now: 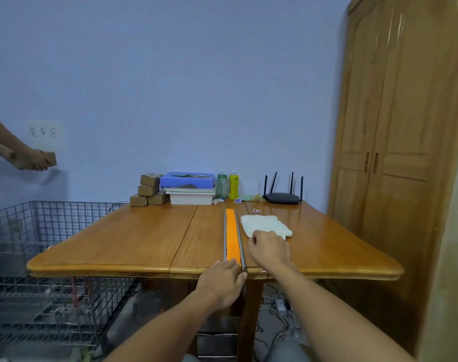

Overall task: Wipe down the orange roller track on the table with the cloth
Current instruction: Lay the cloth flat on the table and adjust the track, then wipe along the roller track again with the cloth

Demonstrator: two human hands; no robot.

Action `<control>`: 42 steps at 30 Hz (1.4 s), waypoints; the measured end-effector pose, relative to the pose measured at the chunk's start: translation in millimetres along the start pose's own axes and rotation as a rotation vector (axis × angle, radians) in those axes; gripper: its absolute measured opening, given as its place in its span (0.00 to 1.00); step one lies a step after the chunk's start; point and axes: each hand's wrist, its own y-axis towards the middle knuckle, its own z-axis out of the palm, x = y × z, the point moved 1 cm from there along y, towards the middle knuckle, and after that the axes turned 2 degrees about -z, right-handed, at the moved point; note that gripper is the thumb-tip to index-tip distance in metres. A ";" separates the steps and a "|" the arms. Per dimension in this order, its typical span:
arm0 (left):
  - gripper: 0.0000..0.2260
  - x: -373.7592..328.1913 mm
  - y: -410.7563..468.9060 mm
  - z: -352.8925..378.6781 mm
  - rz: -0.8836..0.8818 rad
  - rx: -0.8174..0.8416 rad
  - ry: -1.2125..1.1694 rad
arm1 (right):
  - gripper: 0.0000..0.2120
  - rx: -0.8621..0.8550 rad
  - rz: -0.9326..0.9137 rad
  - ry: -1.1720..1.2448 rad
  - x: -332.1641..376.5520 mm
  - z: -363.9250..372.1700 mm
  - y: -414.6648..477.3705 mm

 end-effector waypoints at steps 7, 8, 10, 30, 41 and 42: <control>0.27 14.2 17.0 -15.7 -0.053 0.003 -0.021 | 0.15 0.024 -0.008 0.010 -4.5 2.6 20.1; 0.27 15.8 22.2 -17.8 -0.058 0.001 -0.021 | 0.15 0.025 -0.007 0.008 -5.7 3.9 24.0; 0.27 18.2 35.4 -22.6 -0.070 -0.011 -0.027 | 0.15 0.025 -0.007 0.007 -8.9 6.8 32.9; 0.27 70.8 213.9 -66.0 -0.186 -0.091 -0.023 | 0.20 0.148 -0.010 0.006 -54.5 77.6 174.4; 0.26 110.3 292.9 -40.7 -0.216 -0.061 -0.066 | 0.26 0.350 0.088 0.035 -73.1 145.4 231.2; 0.26 112.9 299.0 -35.9 -0.224 -0.053 -0.073 | 0.27 0.375 0.102 0.035 -74.5 151.8 234.6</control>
